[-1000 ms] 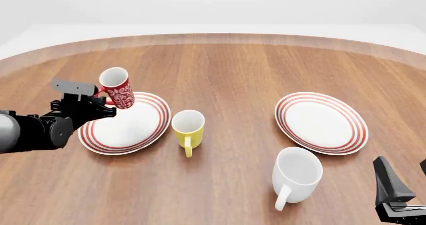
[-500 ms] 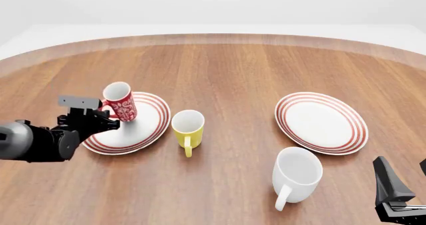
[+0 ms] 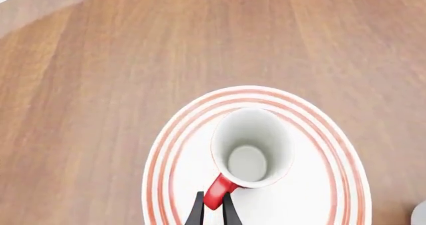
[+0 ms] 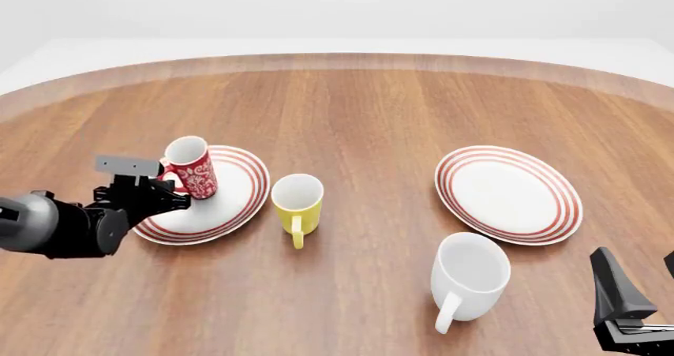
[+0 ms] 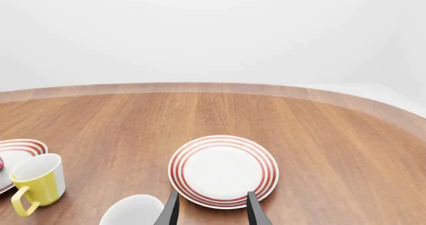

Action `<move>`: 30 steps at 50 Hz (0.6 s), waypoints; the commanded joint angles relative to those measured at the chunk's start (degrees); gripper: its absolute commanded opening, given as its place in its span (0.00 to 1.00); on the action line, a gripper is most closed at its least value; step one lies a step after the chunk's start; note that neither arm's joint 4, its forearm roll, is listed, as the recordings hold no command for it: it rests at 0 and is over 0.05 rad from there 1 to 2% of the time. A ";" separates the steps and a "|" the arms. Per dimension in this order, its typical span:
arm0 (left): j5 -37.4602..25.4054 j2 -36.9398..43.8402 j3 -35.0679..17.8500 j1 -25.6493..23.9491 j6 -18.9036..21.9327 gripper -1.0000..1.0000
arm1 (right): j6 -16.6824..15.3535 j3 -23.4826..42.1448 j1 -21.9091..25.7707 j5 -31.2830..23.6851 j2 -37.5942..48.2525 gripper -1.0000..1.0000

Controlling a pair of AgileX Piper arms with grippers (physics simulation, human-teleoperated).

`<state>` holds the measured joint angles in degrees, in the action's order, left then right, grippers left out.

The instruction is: Put the red mug on the left plate.

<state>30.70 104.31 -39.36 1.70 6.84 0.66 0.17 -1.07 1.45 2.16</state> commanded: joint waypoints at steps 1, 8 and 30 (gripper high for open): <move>-0.90 -0.27 -0.28 0.40 1.19 0.00 | 0.01 0.00 -0.01 -0.01 -0.02 1.00; -2.44 -2.12 0.33 -1.02 1.07 1.00 | 0.00 0.00 -0.01 0.01 0.01 1.00; -14.77 -30.01 13.29 -6.66 1.24 1.00 | 0.00 0.00 0.00 0.00 0.01 1.00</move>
<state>23.30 88.97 -31.24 -2.29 8.14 0.67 0.17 -1.07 1.45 2.18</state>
